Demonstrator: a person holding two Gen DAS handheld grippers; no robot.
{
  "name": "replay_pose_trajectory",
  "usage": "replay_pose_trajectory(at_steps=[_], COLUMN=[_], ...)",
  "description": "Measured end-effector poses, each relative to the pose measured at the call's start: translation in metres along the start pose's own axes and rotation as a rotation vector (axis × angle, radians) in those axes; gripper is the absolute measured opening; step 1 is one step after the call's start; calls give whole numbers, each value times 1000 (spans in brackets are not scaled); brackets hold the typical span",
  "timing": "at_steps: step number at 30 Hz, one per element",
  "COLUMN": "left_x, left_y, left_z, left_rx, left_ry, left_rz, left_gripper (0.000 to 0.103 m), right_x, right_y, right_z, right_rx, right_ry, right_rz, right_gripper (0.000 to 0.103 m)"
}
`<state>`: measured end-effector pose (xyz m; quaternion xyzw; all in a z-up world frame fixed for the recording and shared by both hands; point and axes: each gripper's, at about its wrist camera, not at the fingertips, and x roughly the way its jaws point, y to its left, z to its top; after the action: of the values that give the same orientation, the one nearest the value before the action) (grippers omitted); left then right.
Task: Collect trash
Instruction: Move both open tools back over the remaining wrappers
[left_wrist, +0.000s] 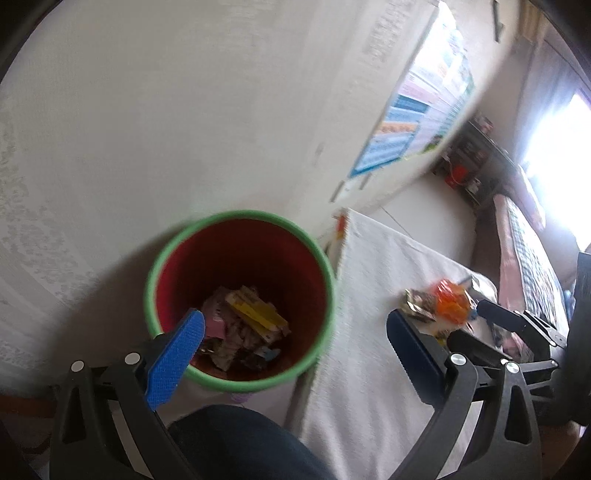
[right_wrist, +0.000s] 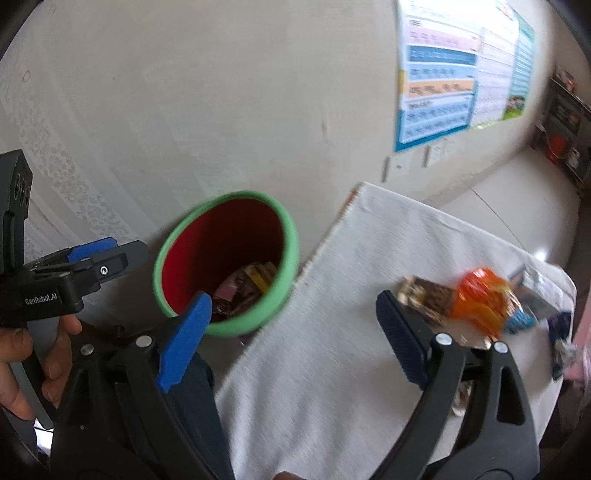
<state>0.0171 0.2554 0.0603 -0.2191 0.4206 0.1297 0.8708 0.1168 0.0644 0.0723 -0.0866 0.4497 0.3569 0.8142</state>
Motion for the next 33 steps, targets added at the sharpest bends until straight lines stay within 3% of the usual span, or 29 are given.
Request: replay_pose_trajectory(at_steps=[11, 26, 33], left_x=[10, 7, 8], left_y=[-70, -180, -212], left_z=[-11, 1, 4], left_rx=[93, 243, 318], left_ry=[26, 26, 27], left_rz=[-102, -243, -249], left_gripper=[95, 95, 95], right_x=[-49, -105, -121], right_y=[-81, -165, -201], right_z=[-59, -93, -110], right_rx=[145, 318, 389], right_ry=[-7, -83, -104], right_rz=[-120, -239, -285], right_gripper=[90, 90, 90])
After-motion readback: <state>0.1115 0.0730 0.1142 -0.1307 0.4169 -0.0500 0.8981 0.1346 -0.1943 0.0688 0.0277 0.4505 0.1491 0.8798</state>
